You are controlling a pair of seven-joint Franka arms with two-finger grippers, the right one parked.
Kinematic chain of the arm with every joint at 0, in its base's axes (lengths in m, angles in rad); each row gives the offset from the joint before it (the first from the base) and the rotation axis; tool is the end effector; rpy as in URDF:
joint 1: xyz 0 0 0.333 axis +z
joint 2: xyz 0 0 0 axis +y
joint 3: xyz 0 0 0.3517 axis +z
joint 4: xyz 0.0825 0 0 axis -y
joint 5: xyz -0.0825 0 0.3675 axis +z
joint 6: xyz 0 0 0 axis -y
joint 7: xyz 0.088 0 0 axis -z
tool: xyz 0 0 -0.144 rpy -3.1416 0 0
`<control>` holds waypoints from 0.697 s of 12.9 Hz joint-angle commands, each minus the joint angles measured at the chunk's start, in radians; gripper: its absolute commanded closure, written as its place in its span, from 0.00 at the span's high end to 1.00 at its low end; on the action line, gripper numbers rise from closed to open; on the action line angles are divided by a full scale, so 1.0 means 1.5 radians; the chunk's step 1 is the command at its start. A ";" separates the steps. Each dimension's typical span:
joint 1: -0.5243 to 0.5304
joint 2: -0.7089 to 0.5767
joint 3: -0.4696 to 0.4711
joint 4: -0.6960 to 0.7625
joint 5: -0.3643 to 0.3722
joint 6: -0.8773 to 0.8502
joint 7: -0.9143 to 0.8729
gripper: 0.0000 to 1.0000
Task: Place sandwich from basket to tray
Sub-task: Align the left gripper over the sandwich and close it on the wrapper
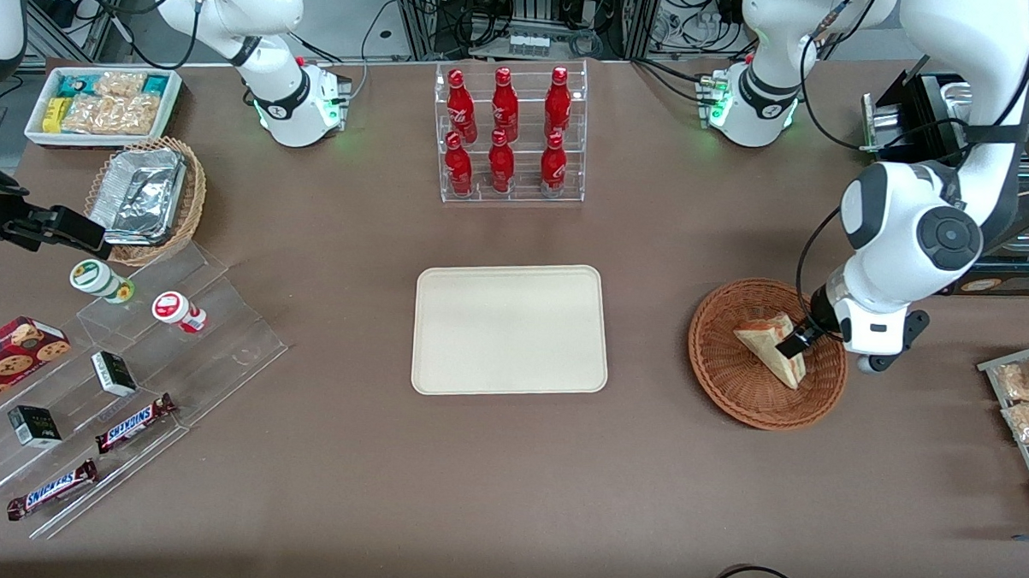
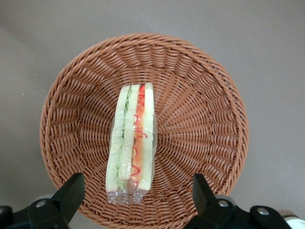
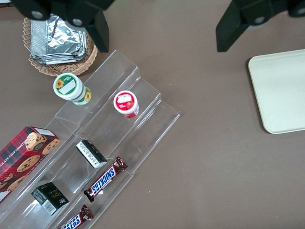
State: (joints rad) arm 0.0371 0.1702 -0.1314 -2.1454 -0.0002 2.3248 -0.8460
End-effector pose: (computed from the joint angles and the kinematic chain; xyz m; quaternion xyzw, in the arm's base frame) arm 0.5539 -0.0513 0.3348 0.9297 0.3680 -0.0003 0.0124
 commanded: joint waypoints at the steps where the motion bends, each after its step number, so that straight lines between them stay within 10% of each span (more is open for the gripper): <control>1: 0.002 -0.012 -0.003 -0.027 -0.005 0.016 -0.019 1.00; 9: 0.001 0.031 -0.004 -0.038 -0.006 0.066 -0.036 1.00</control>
State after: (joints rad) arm 0.0370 0.1950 -0.1315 -2.1941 -0.0015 2.3836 -0.8738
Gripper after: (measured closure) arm 0.000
